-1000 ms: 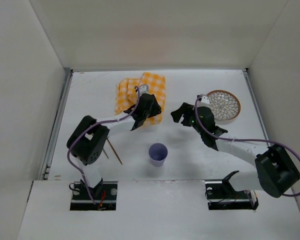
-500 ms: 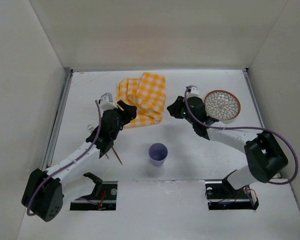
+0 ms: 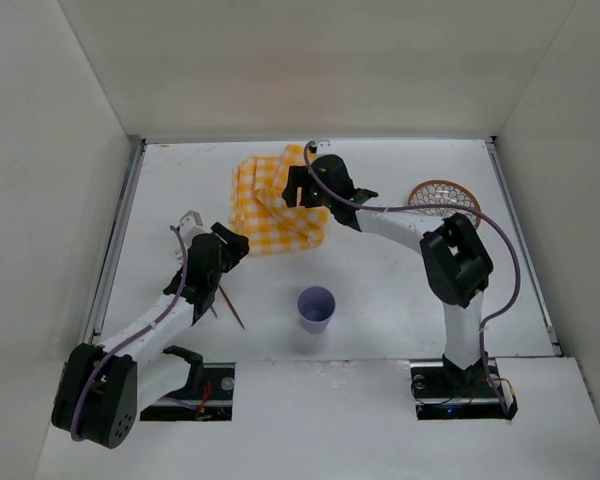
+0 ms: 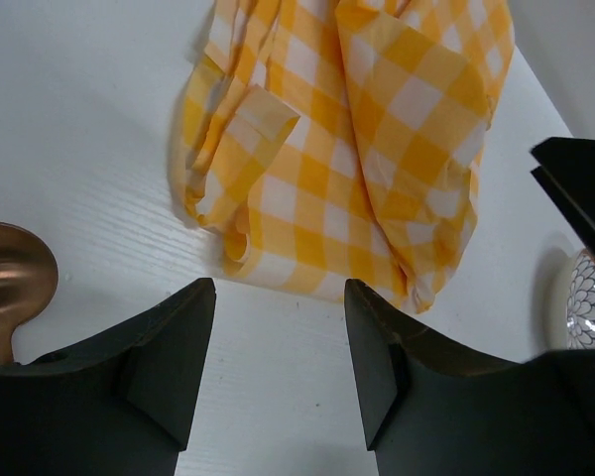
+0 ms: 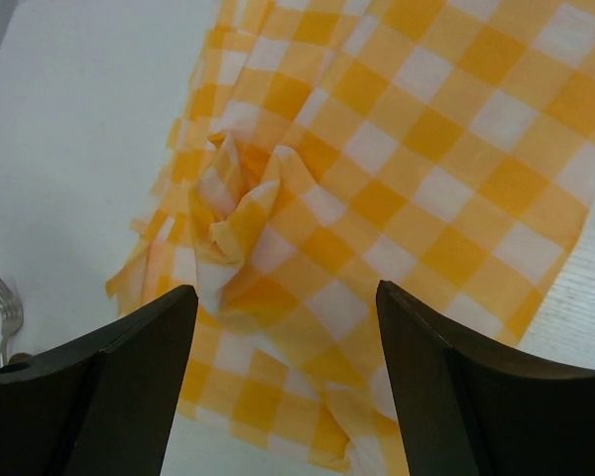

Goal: Set the dinner table for one person

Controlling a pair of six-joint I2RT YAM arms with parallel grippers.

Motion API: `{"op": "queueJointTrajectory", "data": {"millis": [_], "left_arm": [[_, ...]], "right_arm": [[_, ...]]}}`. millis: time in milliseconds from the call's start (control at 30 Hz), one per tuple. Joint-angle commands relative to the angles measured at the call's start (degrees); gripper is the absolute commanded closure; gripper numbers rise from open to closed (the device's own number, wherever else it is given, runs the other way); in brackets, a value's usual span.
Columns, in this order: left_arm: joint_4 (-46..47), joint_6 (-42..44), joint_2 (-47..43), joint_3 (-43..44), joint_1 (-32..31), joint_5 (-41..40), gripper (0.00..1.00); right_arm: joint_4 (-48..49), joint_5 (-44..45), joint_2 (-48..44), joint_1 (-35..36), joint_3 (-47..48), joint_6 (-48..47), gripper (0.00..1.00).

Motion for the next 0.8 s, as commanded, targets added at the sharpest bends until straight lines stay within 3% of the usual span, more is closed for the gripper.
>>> {"op": "queueJointTrajectory", "data": {"millis": [0,300,500,600,767], "left_arm": [[2.8,-0.9,1.7,-0.6,0.9,2.6,0.47],[4.9,-0.9,7.7,0.8,1.1,4.7,0.47],[5.6,-1.0,11.4,2.0,0.3,4.5,0.47],[5.6,-0.7,12.8,2.5,0.1,3.9,0.47],[5.0,-0.9,15.7,4.7,0.2,3.2,0.47]], "right_arm": [[-3.3,-0.1,2.8,2.7,6.8,-1.8,0.22],[-4.5,-1.3,10.9,4.4,15.8,-0.9,0.25],[-4.7,3.0,13.1,5.0,19.0,-2.0,0.30],[-5.4,4.9,13.8,5.0,20.1,-2.0,0.45],[-4.7,7.4,11.5,5.0,18.8,-1.2,0.78]]}}
